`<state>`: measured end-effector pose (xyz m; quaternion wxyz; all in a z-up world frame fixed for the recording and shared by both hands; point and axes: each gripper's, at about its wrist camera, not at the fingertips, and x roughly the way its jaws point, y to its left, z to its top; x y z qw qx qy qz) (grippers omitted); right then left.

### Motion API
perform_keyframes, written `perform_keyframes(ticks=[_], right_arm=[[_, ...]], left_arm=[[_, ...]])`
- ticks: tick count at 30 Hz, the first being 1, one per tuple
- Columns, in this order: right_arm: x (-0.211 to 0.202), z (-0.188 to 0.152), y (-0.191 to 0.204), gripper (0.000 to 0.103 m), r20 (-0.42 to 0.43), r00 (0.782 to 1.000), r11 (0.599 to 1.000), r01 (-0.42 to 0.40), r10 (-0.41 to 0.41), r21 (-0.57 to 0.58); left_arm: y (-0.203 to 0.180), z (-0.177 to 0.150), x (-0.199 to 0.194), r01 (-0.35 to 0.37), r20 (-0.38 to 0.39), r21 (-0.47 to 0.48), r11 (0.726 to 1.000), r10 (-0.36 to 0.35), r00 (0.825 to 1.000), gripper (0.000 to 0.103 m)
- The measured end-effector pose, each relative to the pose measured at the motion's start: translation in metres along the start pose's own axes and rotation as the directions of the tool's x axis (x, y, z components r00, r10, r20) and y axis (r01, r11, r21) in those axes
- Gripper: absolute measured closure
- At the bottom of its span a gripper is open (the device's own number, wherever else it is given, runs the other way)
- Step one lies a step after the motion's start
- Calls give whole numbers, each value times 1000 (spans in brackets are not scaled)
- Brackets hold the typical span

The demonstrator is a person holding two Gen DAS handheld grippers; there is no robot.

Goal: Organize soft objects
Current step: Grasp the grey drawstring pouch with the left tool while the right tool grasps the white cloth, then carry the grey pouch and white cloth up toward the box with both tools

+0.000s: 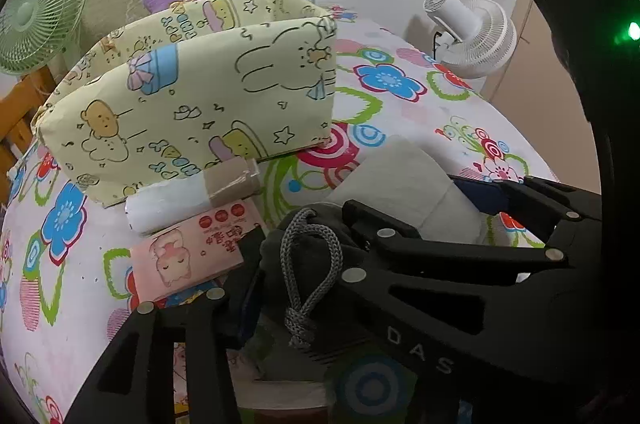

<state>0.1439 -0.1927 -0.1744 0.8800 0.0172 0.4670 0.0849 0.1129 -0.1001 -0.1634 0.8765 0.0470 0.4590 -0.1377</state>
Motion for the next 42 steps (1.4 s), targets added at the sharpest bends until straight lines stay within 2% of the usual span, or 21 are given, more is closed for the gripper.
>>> perform_keyframes(ticks=[9, 11, 14, 16, 17, 20, 27, 42], right_arm=[[-9, 1, 7, 55, 5, 999, 999, -33, 33, -15], [-11, 1, 8, 57, 7, 999, 999, -35, 35, -15], [-14, 0, 10, 57, 15, 999, 999, -38, 38, -18], [-19, 0, 11, 65, 30, 999, 1000, -15, 15, -25], [-22, 1, 11, 65, 47, 999, 999, 6, -4, -33], [-27, 3, 10, 67, 60, 998, 1000, 8, -6, -31], [-37, 3, 16, 71, 76, 997, 999, 7, -4, -41], [-66, 4, 33, 72, 122, 993, 998, 8, 1, -68]], left_arm=[[-1, 1, -3, 37, 6, -3, 999, -37, 999, 52], [0, 1, -5, 44, 7, -7, 999, -44, 999, 52], [0, 1, -9, 44, 14, -6, 999, -44, 999, 55], [1, 0, -10, 10, 16, -11, 1000, -10, 1000, 58], [3, 1, -10, -4, 17, -16, 1000, 4, 1000, 58], [12, 3, -10, 22, 5, -64, 998, -22, 1000, 59], [13, 2, -18, 6, 28, -65, 998, -4, 1000, 61], [19, 6, -46, -33, 73, -59, 998, 37, 997, 62]])
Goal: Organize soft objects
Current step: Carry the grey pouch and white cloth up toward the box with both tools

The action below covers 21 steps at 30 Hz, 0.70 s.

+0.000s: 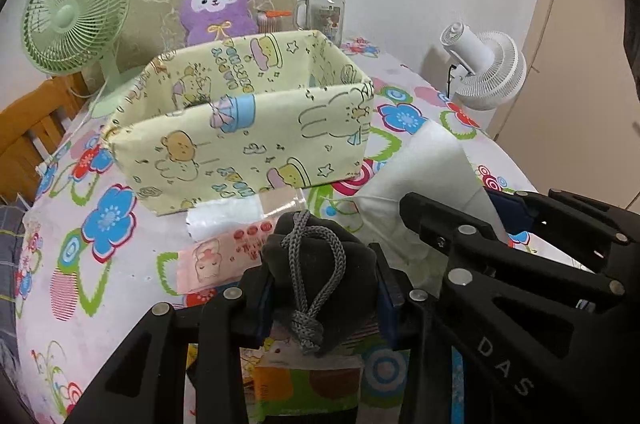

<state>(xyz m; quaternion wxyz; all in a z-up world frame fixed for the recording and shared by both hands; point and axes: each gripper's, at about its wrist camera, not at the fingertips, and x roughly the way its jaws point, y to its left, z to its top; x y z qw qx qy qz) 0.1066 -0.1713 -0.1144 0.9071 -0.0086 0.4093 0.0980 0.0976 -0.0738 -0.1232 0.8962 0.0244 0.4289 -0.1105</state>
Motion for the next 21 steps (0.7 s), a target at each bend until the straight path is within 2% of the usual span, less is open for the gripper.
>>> perform_keyframes(ticks=[6, 21], right_arm=[[-9, 5, 5, 72, 18, 1000, 1000, 1, -1, -9], [-33, 20, 23, 72, 70, 998, 999, -4, 6, -38]], left_arm=[[1, 3, -12, -38, 33, 11, 999, 38, 999, 62], [9, 14, -41, -73, 88, 18, 997, 71, 994, 62]])
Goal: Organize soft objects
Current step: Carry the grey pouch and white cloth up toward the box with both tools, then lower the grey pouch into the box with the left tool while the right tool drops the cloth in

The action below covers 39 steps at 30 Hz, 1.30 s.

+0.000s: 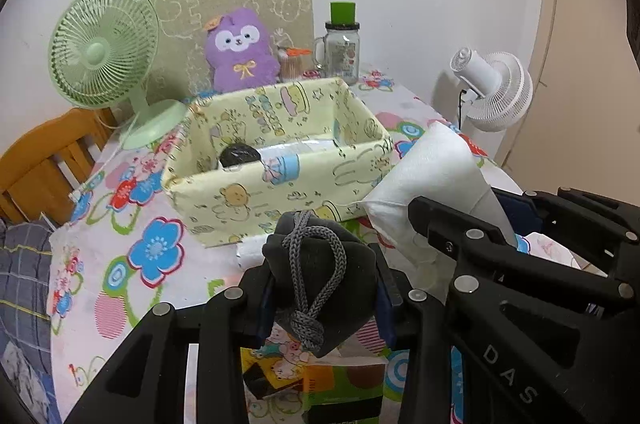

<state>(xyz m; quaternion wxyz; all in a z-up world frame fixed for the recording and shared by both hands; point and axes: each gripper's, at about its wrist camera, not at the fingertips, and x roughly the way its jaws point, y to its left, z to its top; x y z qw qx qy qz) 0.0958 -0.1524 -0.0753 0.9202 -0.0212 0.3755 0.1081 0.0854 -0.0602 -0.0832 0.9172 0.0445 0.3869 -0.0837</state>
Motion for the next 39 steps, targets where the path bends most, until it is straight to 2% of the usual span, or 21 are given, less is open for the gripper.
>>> perform_keyframes(ticks=[20, 39], right_arm=[[-24, 27, 16, 72, 77, 997, 999, 9, -5, -44], [-16, 63, 18, 72, 113, 994, 998, 13, -6, -54]], left_arm=[[10, 22, -29, -30, 77, 15, 999, 29, 997, 63], [21, 54, -25, -60, 111, 19, 998, 57, 992, 63]])
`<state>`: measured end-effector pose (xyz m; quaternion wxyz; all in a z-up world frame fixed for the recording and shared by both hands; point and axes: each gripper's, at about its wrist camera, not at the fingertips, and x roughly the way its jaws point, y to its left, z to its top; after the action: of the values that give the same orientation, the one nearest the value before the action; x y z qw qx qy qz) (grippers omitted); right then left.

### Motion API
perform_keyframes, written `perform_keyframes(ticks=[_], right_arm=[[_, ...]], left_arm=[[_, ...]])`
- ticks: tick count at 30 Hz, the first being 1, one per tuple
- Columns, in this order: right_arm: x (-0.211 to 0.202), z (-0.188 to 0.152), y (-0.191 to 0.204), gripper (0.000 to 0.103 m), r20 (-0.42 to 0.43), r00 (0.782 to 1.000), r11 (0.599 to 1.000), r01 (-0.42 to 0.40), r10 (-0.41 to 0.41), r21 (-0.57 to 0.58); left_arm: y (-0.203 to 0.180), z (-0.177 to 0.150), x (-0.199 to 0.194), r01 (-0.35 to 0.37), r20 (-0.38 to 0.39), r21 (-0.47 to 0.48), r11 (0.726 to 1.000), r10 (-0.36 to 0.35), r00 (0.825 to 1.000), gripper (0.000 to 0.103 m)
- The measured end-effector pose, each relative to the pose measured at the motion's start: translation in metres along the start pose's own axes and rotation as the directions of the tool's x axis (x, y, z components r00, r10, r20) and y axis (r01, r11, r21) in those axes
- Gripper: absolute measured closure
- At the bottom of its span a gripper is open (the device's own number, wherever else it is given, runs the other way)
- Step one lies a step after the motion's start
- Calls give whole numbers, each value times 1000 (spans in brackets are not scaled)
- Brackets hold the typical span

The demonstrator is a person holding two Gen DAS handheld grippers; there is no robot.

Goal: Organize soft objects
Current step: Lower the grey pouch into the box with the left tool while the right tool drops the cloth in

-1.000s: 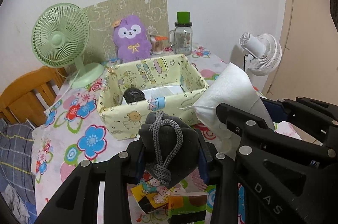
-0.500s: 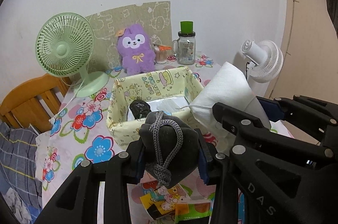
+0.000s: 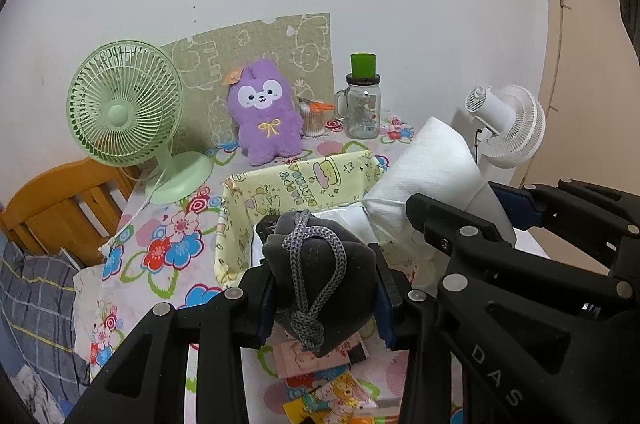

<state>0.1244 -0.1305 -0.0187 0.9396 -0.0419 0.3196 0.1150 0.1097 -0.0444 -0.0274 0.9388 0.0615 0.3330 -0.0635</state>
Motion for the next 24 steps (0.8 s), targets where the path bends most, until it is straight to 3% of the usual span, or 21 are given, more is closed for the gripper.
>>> perform_keyframes(ticks=[24], right_arm=[[55, 36, -3, 72, -21, 1000, 1000, 11, -11, -3]], left_arm=[[23, 32, 50, -31, -16, -12, 999, 31, 999, 63]])
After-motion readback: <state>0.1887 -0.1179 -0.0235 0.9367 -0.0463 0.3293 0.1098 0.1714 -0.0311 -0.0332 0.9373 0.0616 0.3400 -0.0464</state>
